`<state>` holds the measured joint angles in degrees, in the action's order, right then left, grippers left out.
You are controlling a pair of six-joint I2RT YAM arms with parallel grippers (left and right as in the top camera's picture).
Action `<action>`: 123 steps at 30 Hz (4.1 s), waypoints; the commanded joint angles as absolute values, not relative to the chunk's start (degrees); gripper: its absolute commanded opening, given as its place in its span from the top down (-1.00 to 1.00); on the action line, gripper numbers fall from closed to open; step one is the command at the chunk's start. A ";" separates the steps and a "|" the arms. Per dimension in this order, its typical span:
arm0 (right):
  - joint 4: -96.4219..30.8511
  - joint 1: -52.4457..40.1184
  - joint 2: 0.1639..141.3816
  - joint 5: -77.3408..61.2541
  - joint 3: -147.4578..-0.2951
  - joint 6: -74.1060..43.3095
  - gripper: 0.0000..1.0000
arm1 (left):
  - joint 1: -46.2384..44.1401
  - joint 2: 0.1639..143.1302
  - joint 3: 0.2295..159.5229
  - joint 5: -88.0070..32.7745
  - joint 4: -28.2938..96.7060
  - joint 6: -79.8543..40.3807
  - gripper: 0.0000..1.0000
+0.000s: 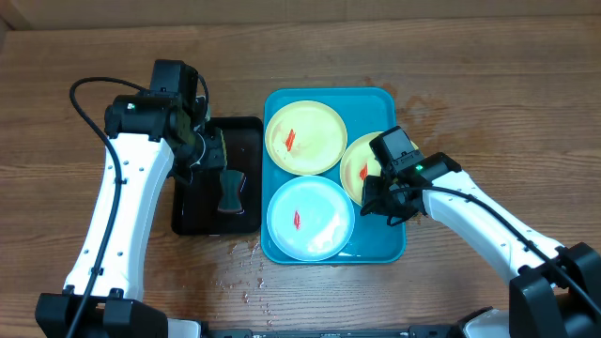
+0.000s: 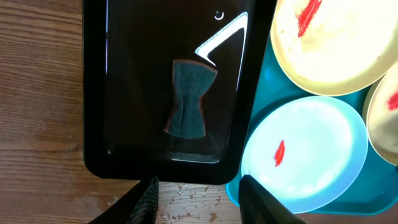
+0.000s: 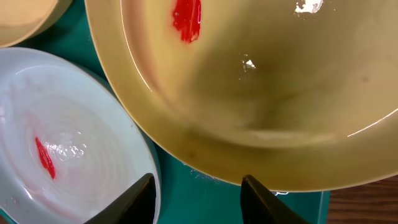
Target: Clean dirty plates on tray and stack at the side
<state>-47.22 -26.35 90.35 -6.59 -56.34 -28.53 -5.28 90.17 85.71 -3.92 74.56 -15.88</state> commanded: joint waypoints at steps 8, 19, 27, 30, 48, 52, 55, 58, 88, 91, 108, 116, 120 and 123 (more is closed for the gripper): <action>-45.34 -26.61 90.30 -6.02 -56.27 -26.35 0.09 | -5.82 90.65 85.21 -4.49 73.23 -14.39 0.16; -45.39 -21.54 90.30 -5.34 -74.13 -21.71 0.07 | -5.82 90.65 85.21 -4.49 71.46 -15.92 0.23; -33.01 -21.52 93.10 -4.99 -74.22 -20.88 0.08 | -7.03 90.65 85.21 -4.45 71.79 -15.90 0.21; -28.80 -21.52 97.32 -4.97 -74.22 -20.71 0.08 | -7.60 90.65 85.12 -4.45 71.94 -15.90 0.19; -17.41 -22.02 107.94 -5.17 -73.38 -16.03 0.28 | -7.70 90.65 83.59 -3.88 70.02 -16.80 0.14; -16.64 -22.50 110.08 -5.13 -73.01 -16.01 0.29 | -7.70 90.65 83.50 -3.86 69.87 -16.80 0.14; -16.03 -22.48 112.25 -4.93 -73.01 -16.01 0.29 | -7.70 90.65 83.44 -3.86 69.78 -16.78 0.14; -14.96 -22.41 113.36 -4.93 -73.01 -16.01 0.32 | -7.70 90.67 83.33 -3.86 69.82 -16.75 0.13; -9.17 -21.28 117.14 0.58 -73.58 -14.70 0.92 | -7.70 90.67 83.33 -1.23 69.71 -14.37 0.03; -5.15 -20.75 117.14 0.60 -73.58 -10.52 0.92 | -7.70 90.65 83.33 -0.99 69.76 -13.67 0.03; -10.22 -19.86 117.14 -1.89 -73.56 -19.59 -0.12 | -7.70 90.67 83.33 -1.04 68.93 -13.76 0.03; -13.67 -19.86 117.14 -6.52 -73.56 -20.27 0.32 | -7.70 90.65 83.33 -1.04 68.71 -13.96 0.03; -13.65 -19.86 117.14 -6.52 -73.56 -21.74 0.63 | -7.70 90.67 83.33 -1.04 68.73 -13.93 0.02; -13.63 -19.86 117.14 -6.50 -73.56 -21.74 0.78 | -7.70 90.67 83.33 -1.04 68.82 -13.93 0.02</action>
